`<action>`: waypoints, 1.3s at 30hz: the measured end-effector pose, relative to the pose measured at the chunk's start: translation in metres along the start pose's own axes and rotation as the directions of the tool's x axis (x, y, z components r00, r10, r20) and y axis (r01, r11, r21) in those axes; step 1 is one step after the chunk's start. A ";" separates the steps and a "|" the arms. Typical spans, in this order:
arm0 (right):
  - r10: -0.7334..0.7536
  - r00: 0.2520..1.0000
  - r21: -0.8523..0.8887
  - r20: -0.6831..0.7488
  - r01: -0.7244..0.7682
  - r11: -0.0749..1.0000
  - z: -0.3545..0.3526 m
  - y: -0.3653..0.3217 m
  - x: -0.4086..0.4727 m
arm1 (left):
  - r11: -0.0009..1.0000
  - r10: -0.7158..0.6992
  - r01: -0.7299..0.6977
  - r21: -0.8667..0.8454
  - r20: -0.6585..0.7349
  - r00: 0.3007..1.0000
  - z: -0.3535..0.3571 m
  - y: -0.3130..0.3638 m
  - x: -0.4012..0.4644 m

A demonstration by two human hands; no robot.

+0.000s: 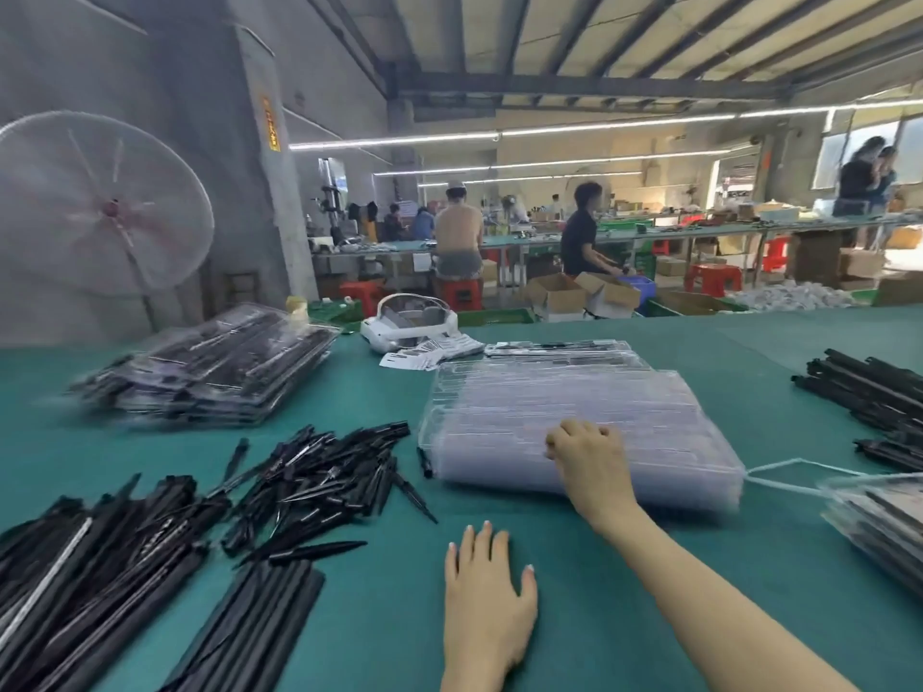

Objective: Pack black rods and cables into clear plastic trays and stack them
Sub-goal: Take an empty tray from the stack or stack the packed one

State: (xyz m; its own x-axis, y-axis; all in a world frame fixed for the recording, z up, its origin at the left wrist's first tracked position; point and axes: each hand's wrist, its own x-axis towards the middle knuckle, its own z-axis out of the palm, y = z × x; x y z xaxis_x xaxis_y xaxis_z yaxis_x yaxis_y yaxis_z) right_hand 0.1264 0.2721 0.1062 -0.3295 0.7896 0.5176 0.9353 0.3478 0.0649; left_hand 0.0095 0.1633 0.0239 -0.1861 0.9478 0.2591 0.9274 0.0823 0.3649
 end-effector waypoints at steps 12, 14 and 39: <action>-0.353 0.872 0.018 -0.339 0.382 0.924 -0.013 -0.009 -0.110 | 0.795 -0.466 0.003 -0.606 -0.608 0.643 -0.036 0.004 -0.026; -0.411 0.862 0.083 -0.297 0.452 0.888 -0.008 -0.015 -0.136 | 0.865 -0.349 0.043 -0.500 -0.539 0.766 -0.038 0.000 -0.037; -0.089 0.881 0.299 0.464 -0.061 0.952 -0.062 -0.032 -0.176 | 0.994 -0.034 0.014 0.110 0.177 0.984 -0.059 -0.013 -0.074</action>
State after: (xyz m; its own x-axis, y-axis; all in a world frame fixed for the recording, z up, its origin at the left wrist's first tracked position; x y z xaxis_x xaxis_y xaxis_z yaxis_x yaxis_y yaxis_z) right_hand 0.1627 0.0911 0.0658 -0.4333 0.8996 0.0541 0.8725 0.4338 -0.2248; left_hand -0.0083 0.0738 0.0530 -0.1567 0.9841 0.0839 0.9546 0.1291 0.2683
